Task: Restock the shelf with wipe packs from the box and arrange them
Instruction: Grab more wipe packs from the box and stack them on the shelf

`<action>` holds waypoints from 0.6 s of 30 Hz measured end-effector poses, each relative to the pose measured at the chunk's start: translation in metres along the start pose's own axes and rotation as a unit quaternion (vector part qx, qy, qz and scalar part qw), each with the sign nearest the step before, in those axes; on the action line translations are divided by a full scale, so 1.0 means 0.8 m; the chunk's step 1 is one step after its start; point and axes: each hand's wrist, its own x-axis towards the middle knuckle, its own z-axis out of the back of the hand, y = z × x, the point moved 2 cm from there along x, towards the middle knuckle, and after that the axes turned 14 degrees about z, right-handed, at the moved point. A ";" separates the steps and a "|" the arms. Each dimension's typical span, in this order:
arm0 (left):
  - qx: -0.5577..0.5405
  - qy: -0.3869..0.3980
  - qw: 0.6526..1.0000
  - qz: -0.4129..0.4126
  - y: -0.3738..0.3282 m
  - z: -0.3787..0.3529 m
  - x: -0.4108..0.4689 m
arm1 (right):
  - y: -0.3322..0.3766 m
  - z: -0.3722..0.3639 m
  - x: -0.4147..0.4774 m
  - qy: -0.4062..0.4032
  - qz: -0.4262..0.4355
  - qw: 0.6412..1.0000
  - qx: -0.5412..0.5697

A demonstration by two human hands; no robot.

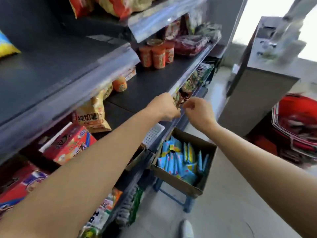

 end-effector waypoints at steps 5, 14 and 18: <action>0.013 0.112 0.986 0.120 0.015 -0.115 0.089 | -0.129 -0.039 -0.013 0.148 -0.101 0.984 -0.015; -0.012 0.095 0.968 0.233 0.101 -0.250 0.199 | -0.272 -0.129 -0.028 0.341 -0.150 0.926 -0.058; -0.022 0.096 0.966 0.238 0.120 -0.293 0.231 | -0.318 -0.163 -0.032 0.371 -0.163 0.913 -0.053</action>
